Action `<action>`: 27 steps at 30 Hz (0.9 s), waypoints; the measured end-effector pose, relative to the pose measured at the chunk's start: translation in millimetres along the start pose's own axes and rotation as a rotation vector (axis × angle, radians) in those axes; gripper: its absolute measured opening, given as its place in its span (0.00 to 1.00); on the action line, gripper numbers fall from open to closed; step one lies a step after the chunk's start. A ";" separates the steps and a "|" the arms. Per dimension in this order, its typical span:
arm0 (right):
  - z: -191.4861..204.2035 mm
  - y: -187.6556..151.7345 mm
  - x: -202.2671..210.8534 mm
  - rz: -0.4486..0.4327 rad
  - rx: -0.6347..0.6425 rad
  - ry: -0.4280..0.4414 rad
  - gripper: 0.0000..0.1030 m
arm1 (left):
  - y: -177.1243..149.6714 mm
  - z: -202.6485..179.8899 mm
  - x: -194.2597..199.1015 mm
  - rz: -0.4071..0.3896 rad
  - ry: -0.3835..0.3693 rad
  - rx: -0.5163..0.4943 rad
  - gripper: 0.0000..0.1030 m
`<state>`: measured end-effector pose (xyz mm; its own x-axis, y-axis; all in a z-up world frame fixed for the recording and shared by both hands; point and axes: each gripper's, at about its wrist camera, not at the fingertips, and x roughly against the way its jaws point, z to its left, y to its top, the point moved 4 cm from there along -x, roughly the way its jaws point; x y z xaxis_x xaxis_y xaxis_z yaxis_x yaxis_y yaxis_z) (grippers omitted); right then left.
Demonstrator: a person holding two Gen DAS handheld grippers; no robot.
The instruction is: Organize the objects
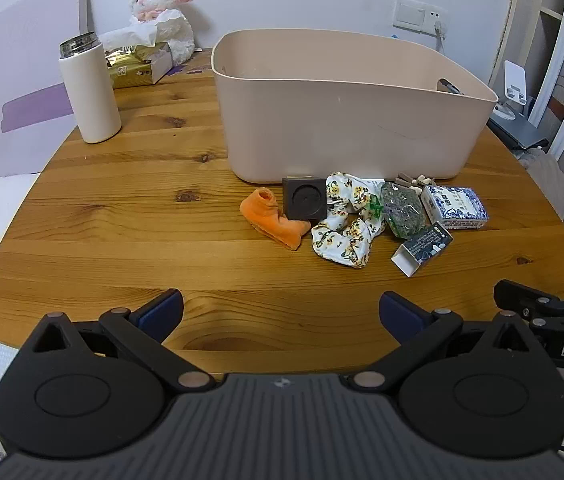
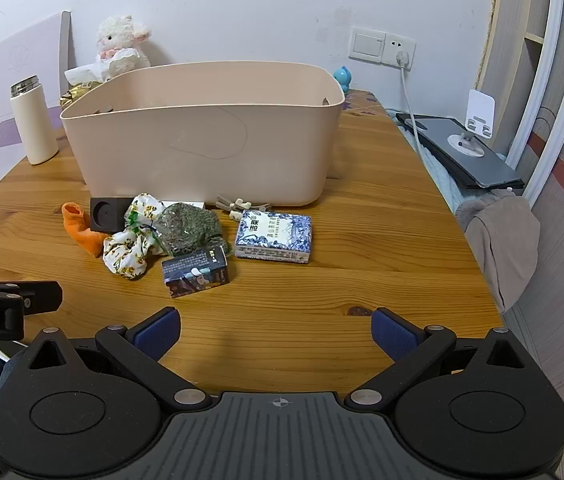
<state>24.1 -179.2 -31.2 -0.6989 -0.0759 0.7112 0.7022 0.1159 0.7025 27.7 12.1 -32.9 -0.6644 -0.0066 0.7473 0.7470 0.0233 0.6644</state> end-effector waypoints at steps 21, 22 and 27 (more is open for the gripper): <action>0.2 1.6 4.3 -0.002 -0.009 -0.005 1.00 | 0.9 0.2 3.5 -0.003 -0.002 -0.003 1.00; 0.1 1.7 4.2 -0.002 -0.010 -0.005 1.00 | 0.8 0.2 3.5 -0.005 -0.002 -0.004 1.00; -0.2 1.0 2.6 0.002 -0.010 -0.008 1.00 | 0.6 -0.1 6.0 -0.013 -0.010 -0.004 1.00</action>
<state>23.0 -179.5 -28.6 -0.6986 -0.0676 0.7123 0.7048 0.1061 0.7014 24.2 12.0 -28.0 -0.6740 0.0033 0.7387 0.7386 0.0196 0.6738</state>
